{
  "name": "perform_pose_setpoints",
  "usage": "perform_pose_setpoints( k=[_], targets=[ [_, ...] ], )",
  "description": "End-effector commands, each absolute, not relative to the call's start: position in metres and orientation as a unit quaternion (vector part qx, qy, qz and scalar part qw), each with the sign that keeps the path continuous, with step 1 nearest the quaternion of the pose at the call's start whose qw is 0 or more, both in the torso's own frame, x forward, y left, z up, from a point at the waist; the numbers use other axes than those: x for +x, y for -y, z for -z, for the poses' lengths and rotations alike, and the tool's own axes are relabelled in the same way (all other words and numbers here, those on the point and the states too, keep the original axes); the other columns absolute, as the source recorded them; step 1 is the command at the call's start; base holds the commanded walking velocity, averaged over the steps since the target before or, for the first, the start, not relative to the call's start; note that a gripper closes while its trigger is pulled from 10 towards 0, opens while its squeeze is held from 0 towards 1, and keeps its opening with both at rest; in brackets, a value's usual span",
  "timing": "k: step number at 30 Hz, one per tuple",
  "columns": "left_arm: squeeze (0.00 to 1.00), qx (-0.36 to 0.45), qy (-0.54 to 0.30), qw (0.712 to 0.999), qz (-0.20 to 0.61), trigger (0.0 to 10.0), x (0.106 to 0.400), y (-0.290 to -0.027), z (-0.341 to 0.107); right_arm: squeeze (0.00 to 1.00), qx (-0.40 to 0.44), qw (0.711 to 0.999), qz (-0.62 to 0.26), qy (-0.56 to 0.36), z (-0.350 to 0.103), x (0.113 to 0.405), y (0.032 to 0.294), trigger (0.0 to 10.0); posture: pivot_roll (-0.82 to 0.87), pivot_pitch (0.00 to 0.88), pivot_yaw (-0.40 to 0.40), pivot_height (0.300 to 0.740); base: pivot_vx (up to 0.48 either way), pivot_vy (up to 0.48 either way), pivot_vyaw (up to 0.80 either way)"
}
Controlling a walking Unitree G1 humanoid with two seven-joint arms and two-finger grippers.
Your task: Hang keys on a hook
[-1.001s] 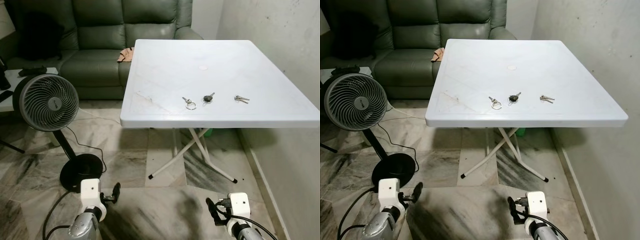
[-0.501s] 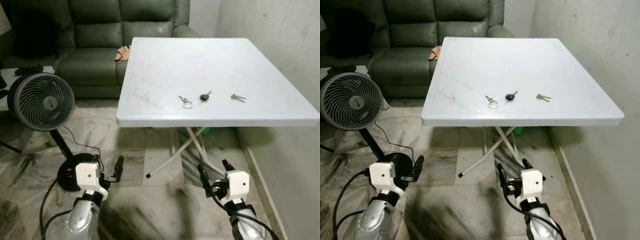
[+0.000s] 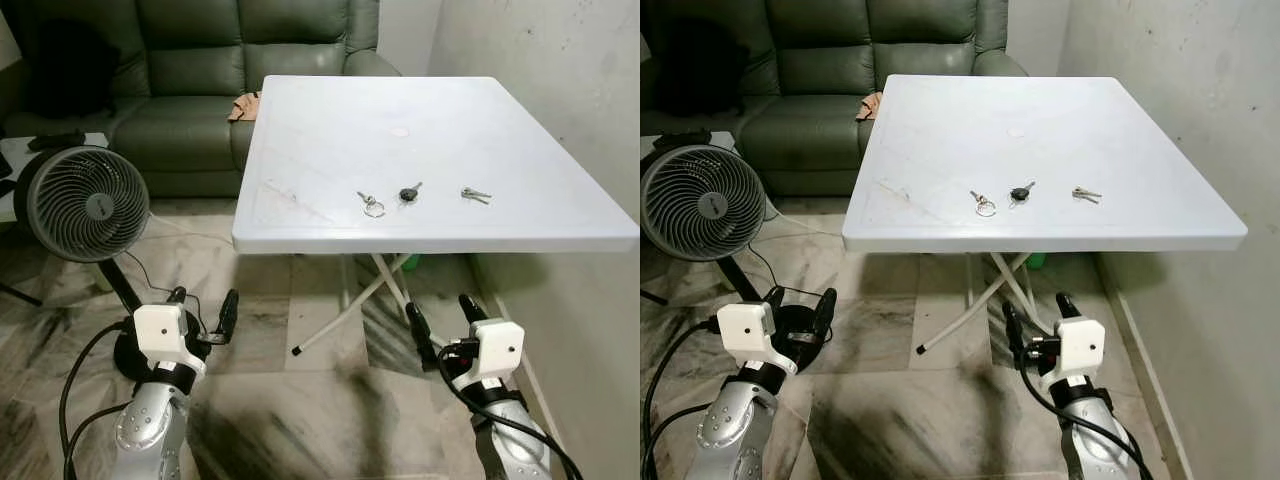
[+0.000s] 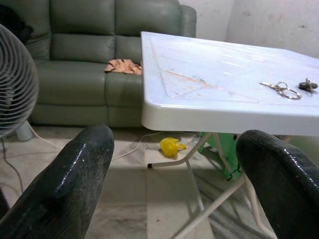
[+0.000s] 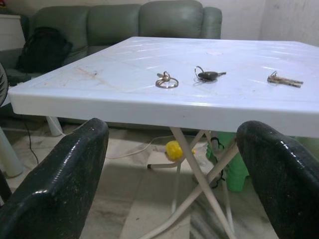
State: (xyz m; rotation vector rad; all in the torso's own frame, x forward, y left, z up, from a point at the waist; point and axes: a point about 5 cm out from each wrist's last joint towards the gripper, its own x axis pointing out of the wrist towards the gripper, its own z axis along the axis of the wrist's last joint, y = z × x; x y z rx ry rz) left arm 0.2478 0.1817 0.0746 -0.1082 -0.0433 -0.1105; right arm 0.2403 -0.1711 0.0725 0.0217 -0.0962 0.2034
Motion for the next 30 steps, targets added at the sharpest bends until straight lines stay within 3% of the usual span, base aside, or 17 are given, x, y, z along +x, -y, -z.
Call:
perform_pose_setpoints(
  k=[1,6,30],
  targets=[
    [0.0,-0.048,0.02,0.997,0.057,10.0,0.2477,-0.1827,-0.0785,0.0,0.013,0.993,-0.106,0.045,-0.0735,0.2396,0.1692,10.0,0.02,0.0,0.019,0.74,0.0,0.0,0.0],
    [0.0,-0.047,0.023,0.997,0.054,10.0,0.25,-0.1835,-0.0811,0.0,0.014,0.993,-0.106,0.043,-0.074,0.2413,0.1686,10.0,0.02,0.0,0.019,0.74,0.101,0.0,0.0],
    [0.0,-0.055,0.02,0.996,0.068,10.0,0.2504,-0.1758,-0.0878,0.0,0.017,0.992,-0.12,0.035,-0.073,0.2383,0.1635,10.0,0.02,0.0,0.021,0.74,0.316,0.0,0.0]
  ],
)
